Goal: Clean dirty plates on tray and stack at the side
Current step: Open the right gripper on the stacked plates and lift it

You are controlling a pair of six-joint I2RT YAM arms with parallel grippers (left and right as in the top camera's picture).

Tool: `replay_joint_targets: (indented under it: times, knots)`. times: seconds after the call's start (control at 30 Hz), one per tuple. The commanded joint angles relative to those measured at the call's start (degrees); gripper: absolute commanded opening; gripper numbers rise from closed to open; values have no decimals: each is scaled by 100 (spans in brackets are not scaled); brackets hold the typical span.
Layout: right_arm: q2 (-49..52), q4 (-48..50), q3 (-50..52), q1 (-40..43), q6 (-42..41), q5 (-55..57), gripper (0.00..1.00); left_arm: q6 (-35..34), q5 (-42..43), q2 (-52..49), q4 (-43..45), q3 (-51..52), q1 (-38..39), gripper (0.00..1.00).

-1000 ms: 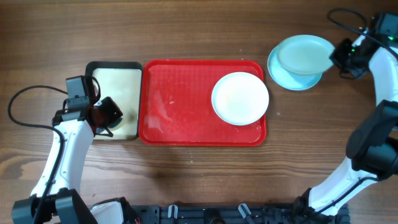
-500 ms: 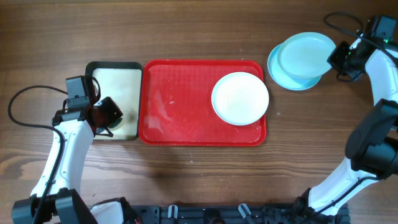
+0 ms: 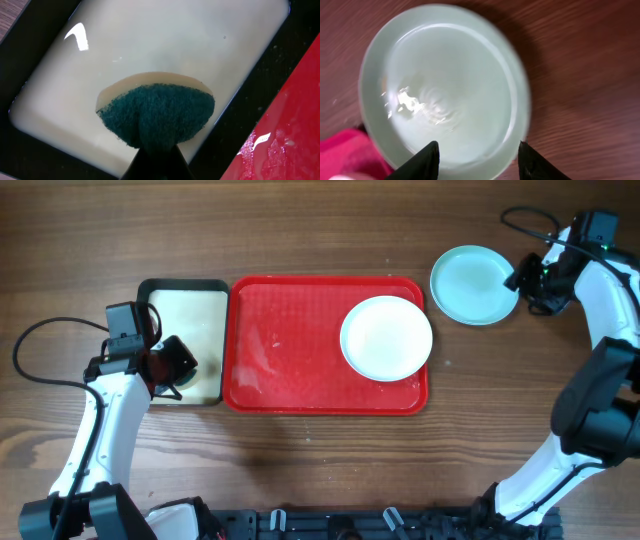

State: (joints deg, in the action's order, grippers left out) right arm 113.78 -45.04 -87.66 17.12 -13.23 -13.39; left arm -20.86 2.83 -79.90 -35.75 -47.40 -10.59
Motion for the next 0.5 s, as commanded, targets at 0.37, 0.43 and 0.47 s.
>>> replay_joint_targets:
  times: [0.37, 0.43, 0.47]
  knots:
    - [-160, -1117, 153, -2079, 868, 584, 38, -57, -74, 103, 24, 28, 22, 4]
    - [-160, -1104, 315, -2269, 870, 767, 37, -57, -74, 103, 24, 28, 22, 4]
    - [-160, -1097, 378, -2328, 866, 909, 36, -57, -74, 103, 24, 28, 22, 4]
